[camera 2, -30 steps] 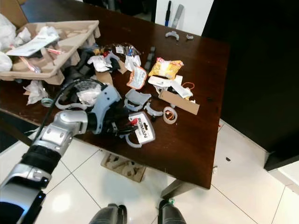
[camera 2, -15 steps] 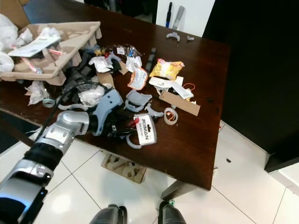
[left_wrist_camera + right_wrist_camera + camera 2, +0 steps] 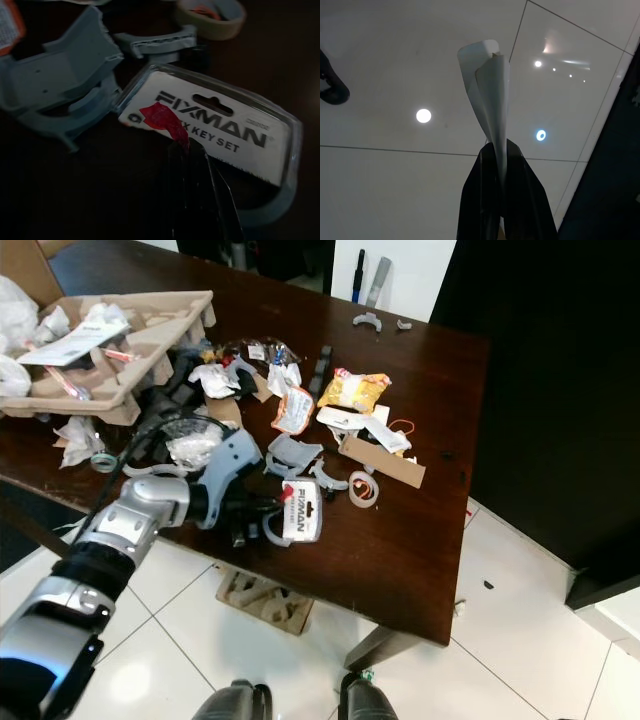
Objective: Picking trash to rubbish bin
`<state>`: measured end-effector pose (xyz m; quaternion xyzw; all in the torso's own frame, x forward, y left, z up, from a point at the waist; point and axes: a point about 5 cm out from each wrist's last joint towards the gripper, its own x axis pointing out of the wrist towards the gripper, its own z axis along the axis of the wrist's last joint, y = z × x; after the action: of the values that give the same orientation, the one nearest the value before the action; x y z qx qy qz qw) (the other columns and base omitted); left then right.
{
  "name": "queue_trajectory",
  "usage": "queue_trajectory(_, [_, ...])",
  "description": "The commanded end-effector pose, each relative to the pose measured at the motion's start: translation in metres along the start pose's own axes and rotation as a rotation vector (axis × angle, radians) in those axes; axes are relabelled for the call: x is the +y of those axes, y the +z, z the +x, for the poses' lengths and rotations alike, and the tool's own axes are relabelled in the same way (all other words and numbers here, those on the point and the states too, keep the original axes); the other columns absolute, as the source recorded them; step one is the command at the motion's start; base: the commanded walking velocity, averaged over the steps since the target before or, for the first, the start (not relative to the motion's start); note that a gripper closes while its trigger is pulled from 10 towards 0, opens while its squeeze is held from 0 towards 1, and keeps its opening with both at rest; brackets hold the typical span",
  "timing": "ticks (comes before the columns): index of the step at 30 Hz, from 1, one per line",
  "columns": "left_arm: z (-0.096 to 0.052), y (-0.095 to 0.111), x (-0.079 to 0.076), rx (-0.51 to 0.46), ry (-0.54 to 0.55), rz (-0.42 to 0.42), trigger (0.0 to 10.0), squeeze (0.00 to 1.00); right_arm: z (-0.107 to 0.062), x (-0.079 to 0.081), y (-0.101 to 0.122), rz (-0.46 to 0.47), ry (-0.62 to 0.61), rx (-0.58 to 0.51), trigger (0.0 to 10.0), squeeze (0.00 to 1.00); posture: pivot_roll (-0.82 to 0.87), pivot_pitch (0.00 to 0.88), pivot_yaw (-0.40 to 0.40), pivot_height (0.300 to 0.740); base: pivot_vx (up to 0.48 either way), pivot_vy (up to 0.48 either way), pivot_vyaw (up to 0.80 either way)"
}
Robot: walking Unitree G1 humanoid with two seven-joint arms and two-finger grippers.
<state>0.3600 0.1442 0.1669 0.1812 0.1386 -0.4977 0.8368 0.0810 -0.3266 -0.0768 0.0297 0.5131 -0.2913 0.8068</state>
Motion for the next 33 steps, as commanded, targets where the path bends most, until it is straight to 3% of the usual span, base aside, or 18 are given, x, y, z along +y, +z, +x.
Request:
queue_trajectory(1, [-0.005,-0.015,0.003,0.087,0.057,-0.001,0.0,0.00,-0.001,-0.005,-0.006,0.026,-0.017,0.019,10.0,0.00,0.04,0.238,-0.051,0.740,0.000,0.000,0.00])
queue_trajectory(5, [-0.018,0.009,0.018,0.024,0.200,0.081,0.0,0.00,0.000,-0.001,-0.003,0.035,-0.011,0.013,10.0,0.00,0.05,0.229,-0.053,0.740,0.000,0.000,0.00])
queue_trajectory(8, [-0.031,0.045,0.024,-0.120,0.302,0.156,0.0,0.00,0.000,0.003,-0.001,0.037,-0.004,0.010,10.0,0.00,0.06,0.220,-0.054,0.740,0.000,0.000,0.00])
queue_trajectory(9, [-0.038,0.069,0.020,-0.247,0.314,0.177,0.0,0.00,0.001,0.006,0.001,0.039,0.003,0.008,10.0,0.00,0.07,0.214,-0.054,0.740,0.000,0.000,0.00])
queue_trajectory(11, [-0.041,0.078,0.018,-0.299,0.312,0.185,0.0,0.00,0.001,0.007,0.001,0.039,0.005,0.006,10.0,0.00,0.07,0.212,-0.053,0.740,0.000,0.000,0.00])
queue_trajectory(12, [-0.046,0.094,0.010,-0.396,0.285,0.173,0.0,0.00,0.001,0.011,0.003,0.040,0.013,0.003,10.0,0.00,0.07,0.204,-0.053,0.740,0.000,0.000,0.00])
queue_trajectory(17, [-0.049,0.101,0.005,-0.433,0.259,0.168,0.0,0.00,0.001,0.014,0.005,0.040,0.018,0.001,10.0,0.00,0.08,0.201,-0.053,0.740,0.000,0.000,0.00])
queue_trajectory(20, [-0.054,0.115,-0.022,-0.622,0.122,0.116,0.0,0.00,0.002,0.022,0.007,0.038,0.037,-0.004,10.0,0.00,0.09,0.190,-0.050,0.740,0.000,0.000,0.00])
queue_trajectory(22, [-0.057,0.116,-0.048,-0.793,-0.020,0.004,4.7,0.00,0.002,0.028,0.009,0.032,0.050,-0.005,10.0,0.00,0.11,0.177,-0.049,0.740,0.000,0.000,0.00])
queue_trajectory(23, [-0.057,0.115,-0.054,-0.840,-0.058,-0.047,5.8,0.00,0.002,0.030,0.009,0.032,0.053,-0.005,10.0,0.00,0.11,0.177,-0.049,0.740,0.000,0.000,0.00])
queue_trajectory(24, [-0.057,0.115,-0.054,-0.840,-0.058,-0.047,5.8,0.00,0.002,0.030,0.009,0.032,0.053,-0.005,10.0,0.00,0.11,0.177,-0.049,0.740,0.000,0.000,0.00])
queue_trajectory(25, [-0.057,0.114,-0.057,-0.864,-0.077,-0.079,10.0,0.00,0.002,0.031,0.009,0.032,0.054,-0.005,10.0,0.00,0.11,0.177,-0.049,0.740,0.000,0.000,0.00])
queue_trajectory(26, [-0.057,0.114,-0.057,-0.864,-0.077,-0.079,10.0,0.00,0.002,0.031,0.009,0.032,0.054,-0.005,10.0,0.00,0.11,0.177,-0.049,0.740,0.000,0.000,0.00])
queue_trajectory(27, [-0.053,0.108,-0.071,-0.870,-0.155,-0.099,10.0,0.00,0.002,0.034,0.010,0.026,0.062,-0.007,10.0,0.00,0.11,0.168,-0.048,0.740,0.000,0.000,0.00])
queue_trajectory(28, [-0.053,0.108,-0.071,-0.870,-0.155,-0.099,10.0,0.00,0.002,0.034,0.010,0.026,0.062,-0.007,10.0,0.00,0.11,0.168,-0.048,0.740,0.000,0.000,0.00])
queue_trajectory(31, [-0.030,0.082,-0.101,-0.814,-0.211,-0.202,10.0,0.00,0.001,0.051,0.014,-0.032,0.113,-0.021,10.0,0.00,0.12,0.153,-0.052,0.740,0.000,0.000,0.00])
queue_trajectory(33, [-0.026,0.073,-0.107,-0.803,-0.219,-0.261,10.0,0.00,0.001,0.061,0.016,-0.063,0.140,-0.026,10.0,0.00,0.13,0.151,-0.053,0.740,0.000,0.000,0.00])
